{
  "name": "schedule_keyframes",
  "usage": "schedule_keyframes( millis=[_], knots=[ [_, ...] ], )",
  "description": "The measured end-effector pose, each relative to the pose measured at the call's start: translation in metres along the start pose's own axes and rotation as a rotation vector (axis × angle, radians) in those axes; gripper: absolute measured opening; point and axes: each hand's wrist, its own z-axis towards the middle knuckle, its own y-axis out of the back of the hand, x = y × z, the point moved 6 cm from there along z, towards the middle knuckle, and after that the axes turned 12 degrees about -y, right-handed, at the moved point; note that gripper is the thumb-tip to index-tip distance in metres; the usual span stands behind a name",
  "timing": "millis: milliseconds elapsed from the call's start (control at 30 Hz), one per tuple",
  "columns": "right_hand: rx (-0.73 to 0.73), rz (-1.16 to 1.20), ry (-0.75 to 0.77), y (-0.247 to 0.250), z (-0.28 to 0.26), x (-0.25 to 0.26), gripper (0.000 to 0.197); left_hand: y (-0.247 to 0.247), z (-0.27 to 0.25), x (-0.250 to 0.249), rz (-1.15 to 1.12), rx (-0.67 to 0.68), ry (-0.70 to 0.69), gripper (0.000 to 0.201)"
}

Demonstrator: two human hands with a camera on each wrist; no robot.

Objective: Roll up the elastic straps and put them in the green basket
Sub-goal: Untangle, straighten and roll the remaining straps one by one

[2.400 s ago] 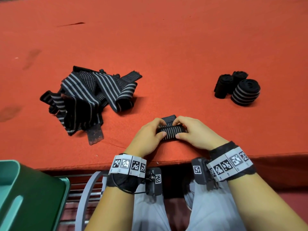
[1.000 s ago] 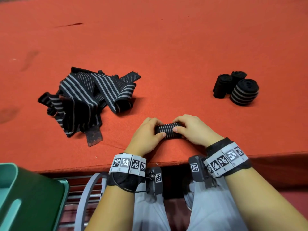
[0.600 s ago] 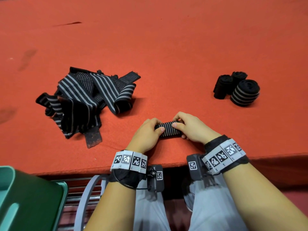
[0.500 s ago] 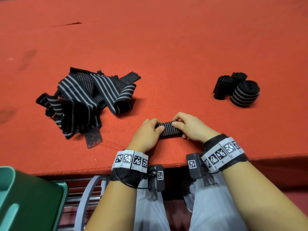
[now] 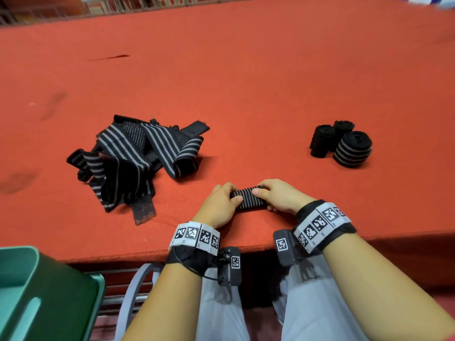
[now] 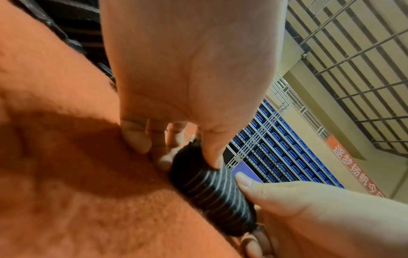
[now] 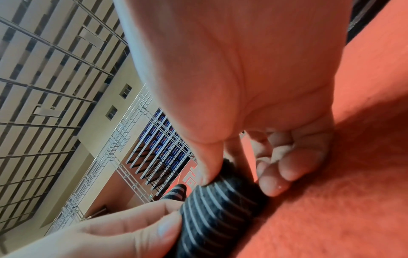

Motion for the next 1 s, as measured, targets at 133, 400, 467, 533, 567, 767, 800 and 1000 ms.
schedule_keyframes(
  millis=[133, 400, 467, 533, 567, 767, 800, 1000],
  knots=[
    [0.052, 0.083, 0.097, 0.002, -0.014, 0.000, 0.013, 0.003, -0.006, -0.011, 0.088, 0.047, -0.044, 0.032],
    [-0.009, 0.100, 0.166, 0.014, -0.039, 0.003, 0.030, 0.008, -0.018, -0.030, 0.053, 0.020, -0.061, 0.048],
    [-0.068, 0.124, 0.195, 0.029, -0.047, 0.009, 0.046, 0.012, -0.018, -0.039, 0.031, -0.016, -0.094, 0.052],
    [-0.106, 0.136, 0.218, 0.048, -0.055, 0.017, 0.051, 0.018, -0.013, -0.054, 0.018, -0.056, -0.129, 0.058],
    [-0.106, 0.150, 0.228, 0.057, -0.058, 0.021, 0.047, 0.020, -0.009, -0.062, 0.029, -0.071, -0.150, 0.060],
    [-0.188, 0.214, 0.296, 0.133, -0.069, 0.029, 0.027, 0.026, 0.033, -0.123, 0.102, -0.155, -0.281, 0.059],
    [-0.207, 0.215, 0.300, 0.147, -0.067, 0.028, 0.028, 0.027, 0.042, -0.133, 0.103, -0.175, -0.298, 0.059],
    [-0.319, 0.250, 0.337, 0.224, -0.038, 0.024, 0.027, 0.021, 0.108, -0.183, 0.070, -0.232, -0.396, 0.052]
  ],
)
